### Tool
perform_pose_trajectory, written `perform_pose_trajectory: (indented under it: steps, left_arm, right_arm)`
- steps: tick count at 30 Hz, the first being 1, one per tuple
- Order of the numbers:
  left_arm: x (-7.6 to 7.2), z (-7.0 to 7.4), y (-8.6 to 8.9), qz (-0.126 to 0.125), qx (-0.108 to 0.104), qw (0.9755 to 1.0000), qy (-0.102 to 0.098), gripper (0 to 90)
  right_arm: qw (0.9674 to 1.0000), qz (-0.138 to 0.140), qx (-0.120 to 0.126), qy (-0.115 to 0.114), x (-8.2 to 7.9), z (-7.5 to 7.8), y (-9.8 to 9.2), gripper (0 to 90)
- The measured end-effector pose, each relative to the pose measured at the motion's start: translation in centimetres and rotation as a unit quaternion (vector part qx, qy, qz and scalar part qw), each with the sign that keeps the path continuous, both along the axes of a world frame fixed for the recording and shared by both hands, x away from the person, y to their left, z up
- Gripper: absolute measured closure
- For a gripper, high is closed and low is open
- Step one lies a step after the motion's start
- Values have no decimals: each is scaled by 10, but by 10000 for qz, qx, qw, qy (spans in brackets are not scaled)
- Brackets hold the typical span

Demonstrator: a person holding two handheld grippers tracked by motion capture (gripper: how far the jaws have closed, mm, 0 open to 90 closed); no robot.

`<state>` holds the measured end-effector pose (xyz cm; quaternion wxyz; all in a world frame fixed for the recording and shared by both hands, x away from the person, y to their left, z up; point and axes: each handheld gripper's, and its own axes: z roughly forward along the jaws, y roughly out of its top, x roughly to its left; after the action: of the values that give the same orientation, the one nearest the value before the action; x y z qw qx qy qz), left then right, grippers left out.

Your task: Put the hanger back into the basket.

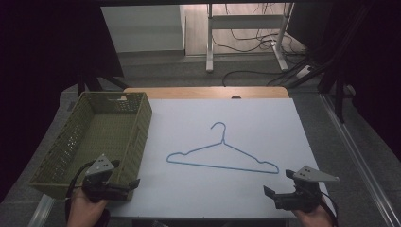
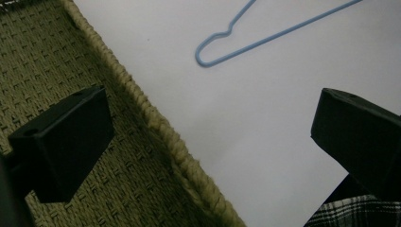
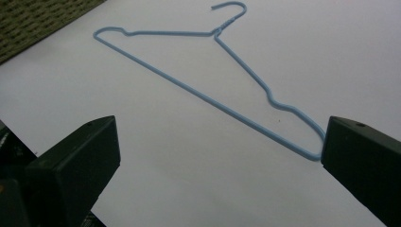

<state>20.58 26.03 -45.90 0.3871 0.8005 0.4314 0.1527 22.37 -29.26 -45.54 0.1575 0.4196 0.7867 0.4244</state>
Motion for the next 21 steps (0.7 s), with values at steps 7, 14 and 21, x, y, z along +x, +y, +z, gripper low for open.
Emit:
perform_pose_trajectory:
  steps: [7,14,21]
  left_arm:
    - [0,0,0,-1,-33,10000,6,8]
    - [0,0,-1,18,-9,10000,0,11]
    - [1,-2,-2,-11,17,10000,-48,11]
  right_arm:
    - [9999,-10,-119,-33,0,-1,1,0]
    - [9999,12,-148,33,1,-2,2,0]
    - [9998,11,-199,84,2,-1,5,0]
